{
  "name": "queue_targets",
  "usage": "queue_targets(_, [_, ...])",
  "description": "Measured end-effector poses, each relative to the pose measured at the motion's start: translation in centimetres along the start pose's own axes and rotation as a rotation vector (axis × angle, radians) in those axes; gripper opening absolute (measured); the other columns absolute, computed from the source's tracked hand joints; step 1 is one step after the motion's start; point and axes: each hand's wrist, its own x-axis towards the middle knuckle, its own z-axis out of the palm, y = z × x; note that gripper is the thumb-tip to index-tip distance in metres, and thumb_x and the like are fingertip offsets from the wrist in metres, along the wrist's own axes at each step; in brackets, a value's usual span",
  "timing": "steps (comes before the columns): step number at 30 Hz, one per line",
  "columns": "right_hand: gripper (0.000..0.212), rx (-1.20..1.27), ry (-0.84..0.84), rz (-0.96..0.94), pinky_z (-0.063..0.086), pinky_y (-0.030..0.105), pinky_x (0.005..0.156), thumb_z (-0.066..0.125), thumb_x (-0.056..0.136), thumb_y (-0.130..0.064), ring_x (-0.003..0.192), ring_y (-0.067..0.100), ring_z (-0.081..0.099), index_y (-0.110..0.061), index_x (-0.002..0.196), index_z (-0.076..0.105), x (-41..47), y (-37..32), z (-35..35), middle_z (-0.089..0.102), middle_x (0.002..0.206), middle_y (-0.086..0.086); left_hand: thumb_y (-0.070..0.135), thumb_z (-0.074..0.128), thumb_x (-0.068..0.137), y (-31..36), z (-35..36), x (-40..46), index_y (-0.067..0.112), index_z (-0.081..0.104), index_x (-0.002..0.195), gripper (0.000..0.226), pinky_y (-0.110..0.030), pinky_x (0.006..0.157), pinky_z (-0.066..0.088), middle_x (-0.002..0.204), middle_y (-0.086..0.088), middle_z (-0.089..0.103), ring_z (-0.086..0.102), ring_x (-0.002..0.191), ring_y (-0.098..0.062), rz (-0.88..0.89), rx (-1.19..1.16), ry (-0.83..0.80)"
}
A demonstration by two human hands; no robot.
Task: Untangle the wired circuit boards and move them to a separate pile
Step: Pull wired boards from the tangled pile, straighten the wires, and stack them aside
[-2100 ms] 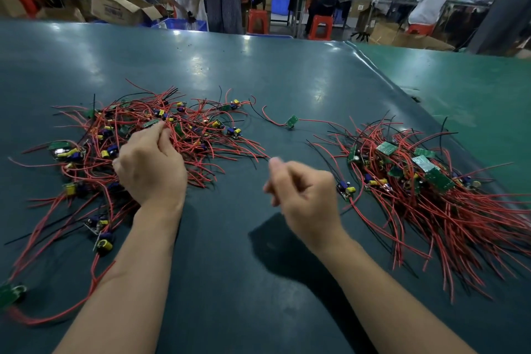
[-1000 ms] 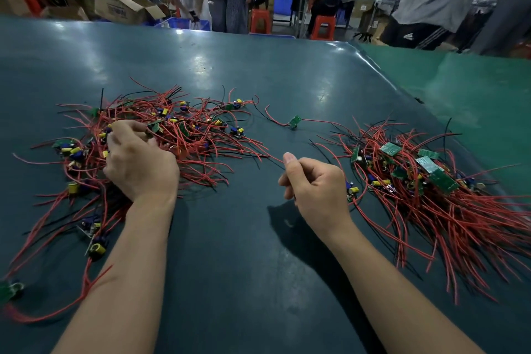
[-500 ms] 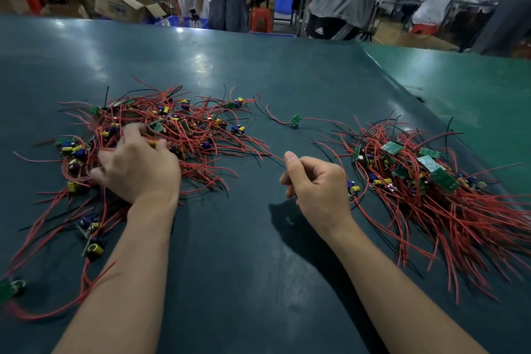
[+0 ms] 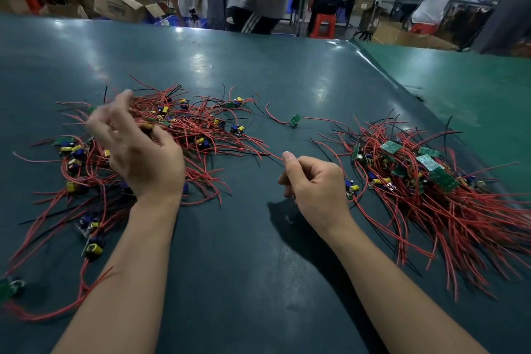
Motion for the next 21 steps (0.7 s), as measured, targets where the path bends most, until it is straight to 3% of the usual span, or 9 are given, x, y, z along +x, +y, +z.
queue_targets(2, [0.045,-0.009,-0.006,0.006,0.042,0.022,0.048,0.058,0.098,-0.028,0.04,0.008,0.052,-0.011,0.056,0.064,0.0,-0.2,0.0,0.057,0.045,-0.001,-0.002,0.055,0.083,0.2,-0.1,0.4,0.005,0.05,0.128,0.046,-0.026,0.084,0.052,0.132,-0.016,0.034,0.059,0.107,-0.015,0.118,-0.143,0.126])
queue_targets(4, [0.045,-0.012,-0.011,0.012,0.042,0.024,0.049,0.058,0.098,-0.027,0.041,0.01,0.052,-0.009,0.057,0.065,0.0,-0.4,0.0,0.058,0.046,0.002,-0.005,0.059,0.086,0.5,0.0,0.4,0.008,0.048,0.129,0.046,-0.03,0.081,0.054,0.133,-0.021,0.031,0.062,0.097,-0.033,0.308,-0.272,0.165])
queue_targets(7, [0.037,0.025,-0.018,0.04,0.039,0.022,0.046,0.059,0.098,-0.023,0.041,0.008,0.049,-0.01,0.064,0.066,0.1,-0.8,-0.1,0.061,0.054,0.005,-0.002,0.067,0.087,1.9,0.5,-0.6,0.005,0.049,0.126,0.043,-0.041,0.084,0.055,0.129,-0.023,0.043,0.057,0.105,-0.039,0.534,-0.35,0.047])
queue_targets(10, [0.007,0.344,-0.155,0.14,0.038,0.021,0.039,0.067,0.089,-0.02,0.048,0.01,0.053,-0.016,0.095,0.067,0.2,-1.4,-0.2,0.065,0.087,0.012,-0.006,0.071,0.084,3.8,0.9,-2.5,0.001,0.051,0.118,0.04,-0.028,0.099,0.044,0.111,-0.026,0.059,0.056,0.107,-0.029,0.649,-0.406,-0.096])
queue_targets(12, [0.029,0.53,-0.252,0.225,0.043,0.022,0.04,0.067,0.08,-0.029,0.059,0.014,0.06,-0.017,0.107,0.066,0.4,-1.4,-0.3,0.064,0.101,0.01,-0.007,0.072,0.082,4.7,1.3,-3.8,0.003,0.052,0.116,0.041,-0.025,0.097,0.045,0.104,-0.022,0.063,0.059,0.102,-0.026,0.672,-0.48,-0.239])
queue_targets(17, [0.015,0.663,-0.189,0.236,0.049,0.021,0.044,0.064,0.082,-0.026,0.068,0.011,0.067,-0.014,0.086,0.073,0.8,-1.6,-0.6,0.071,0.078,0.001,-0.009,0.073,0.081,5.5,1.5,-5.6,0.01,0.054,0.112,0.041,-0.042,0.086,0.055,0.107,-0.016,0.069,0.067,0.099,-0.029,0.685,-0.601,-0.582])
queue_targets(19, [0.016,0.679,-0.131,0.254,0.048,0.021,0.044,0.065,0.084,-0.024,0.066,0.013,0.067,-0.012,0.085,0.075,0.9,-1.7,-0.7,0.071,0.078,0.003,-0.007,0.071,0.083,5.7,1.5,-5.5,0.005,0.062,0.103,0.025,-0.044,0.088,0.053,0.103,-0.016,0.069,0.065,0.104,-0.031,0.732,-0.563,-0.568])
queue_targets(21, [0.013,0.712,-0.091,0.274,0.048,0.021,0.045,0.064,0.087,-0.02,0.064,0.014,0.067,-0.012,0.09,0.074,1.2,-1.9,-1.0,0.072,0.08,0.005,0.0,0.072,0.083,6.0,1.1,-5.4,0.001,0.07,0.085,0.003,-0.043,0.083,0.051,0.093,-0.013,0.068,0.063,0.093,-0.033,0.801,-0.446,-0.45])
